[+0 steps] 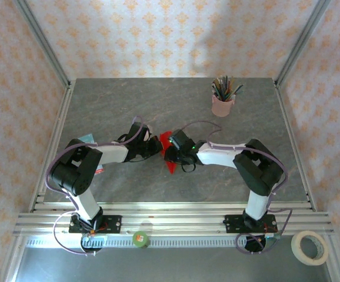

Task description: Fold a paper plane with a square sheet of paper (pick it up from the middle)

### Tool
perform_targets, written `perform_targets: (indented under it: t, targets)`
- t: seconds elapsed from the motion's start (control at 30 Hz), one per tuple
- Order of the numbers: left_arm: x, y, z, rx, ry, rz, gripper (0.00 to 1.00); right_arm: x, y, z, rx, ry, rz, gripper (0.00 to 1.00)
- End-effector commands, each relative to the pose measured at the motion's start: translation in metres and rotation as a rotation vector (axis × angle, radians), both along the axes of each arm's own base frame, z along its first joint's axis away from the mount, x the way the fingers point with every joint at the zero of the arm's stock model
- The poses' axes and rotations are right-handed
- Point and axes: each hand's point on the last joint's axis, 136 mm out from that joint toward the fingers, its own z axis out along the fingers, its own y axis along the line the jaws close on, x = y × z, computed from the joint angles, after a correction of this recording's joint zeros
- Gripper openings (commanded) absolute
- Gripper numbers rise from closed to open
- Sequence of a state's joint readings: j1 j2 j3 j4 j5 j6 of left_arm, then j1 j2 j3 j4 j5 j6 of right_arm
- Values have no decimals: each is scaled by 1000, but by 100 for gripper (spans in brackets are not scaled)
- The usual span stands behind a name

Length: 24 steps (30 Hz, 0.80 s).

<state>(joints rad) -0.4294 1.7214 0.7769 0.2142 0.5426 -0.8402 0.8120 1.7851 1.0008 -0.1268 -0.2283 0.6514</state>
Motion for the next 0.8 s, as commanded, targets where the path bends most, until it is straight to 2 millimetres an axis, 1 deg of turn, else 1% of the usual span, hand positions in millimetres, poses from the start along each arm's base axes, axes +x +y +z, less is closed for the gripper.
perform_targets:
  t: [0.0, 0.17, 0.33, 0.43, 0.57, 0.7, 0.77]
  targets:
    - [6, -2, 2, -5, -15, -6, 1, 5, -8, -1, -63, -20, -27, 34]
    - [6, -2, 5, -10, -18, -6, 3, 4, -7, -5, -73, -7, -20, 25]
    - [5, -3, 9, -16, -21, -10, 7, 3, -5, -8, -81, 3, -14, 25]
    - [6, 0, 12, -10, -28, -2, 14, 4, -4, -9, -89, 4, -13, 26]
    - [9, 15, 20, 10, -44, 43, 25, 4, -6, -11, -116, 8, -15, 26]
    - [13, 36, 28, 31, -63, 96, 34, 4, -6, -8, -129, 4, -17, 28]
    - [13, 43, 28, 45, -64, 109, 39, 5, -4, -6, -133, -1, -18, 29]
